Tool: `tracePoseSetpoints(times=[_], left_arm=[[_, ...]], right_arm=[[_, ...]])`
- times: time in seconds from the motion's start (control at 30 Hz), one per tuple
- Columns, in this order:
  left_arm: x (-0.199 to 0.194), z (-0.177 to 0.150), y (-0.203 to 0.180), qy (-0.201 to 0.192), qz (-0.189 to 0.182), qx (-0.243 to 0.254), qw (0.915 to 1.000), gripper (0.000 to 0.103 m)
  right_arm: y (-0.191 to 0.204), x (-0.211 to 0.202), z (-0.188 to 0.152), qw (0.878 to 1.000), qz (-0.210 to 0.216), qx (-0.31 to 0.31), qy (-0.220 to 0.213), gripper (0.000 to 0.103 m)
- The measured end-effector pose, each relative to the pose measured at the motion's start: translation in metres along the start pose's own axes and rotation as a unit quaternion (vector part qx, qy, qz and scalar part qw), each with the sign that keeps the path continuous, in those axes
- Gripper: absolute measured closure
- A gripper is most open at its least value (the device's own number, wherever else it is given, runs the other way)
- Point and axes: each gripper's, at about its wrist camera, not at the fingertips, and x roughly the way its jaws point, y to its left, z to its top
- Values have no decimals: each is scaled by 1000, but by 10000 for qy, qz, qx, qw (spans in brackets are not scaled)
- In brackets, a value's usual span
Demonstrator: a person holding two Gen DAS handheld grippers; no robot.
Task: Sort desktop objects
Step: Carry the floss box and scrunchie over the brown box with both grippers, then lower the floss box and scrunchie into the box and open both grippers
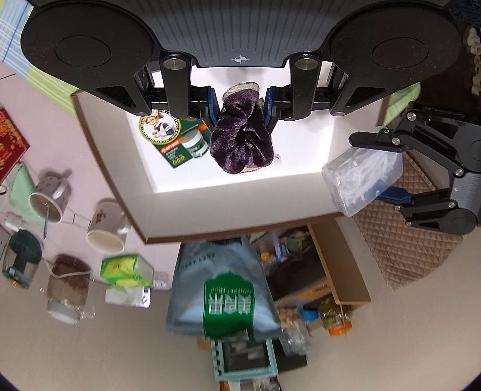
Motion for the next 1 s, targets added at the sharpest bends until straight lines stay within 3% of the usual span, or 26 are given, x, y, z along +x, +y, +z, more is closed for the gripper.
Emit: tracePoseSetpoints(times=[0.6,1.0], left_arm=[[71,-1,-2,726,-614,-246,9952,51],[96,-2,-9,1015,-638,-238,9925,51]], right_arm=[[-30,67,-10,9955,-5,-129,935,74],[-35,91,-10,9881,104,-413,1476,74]])
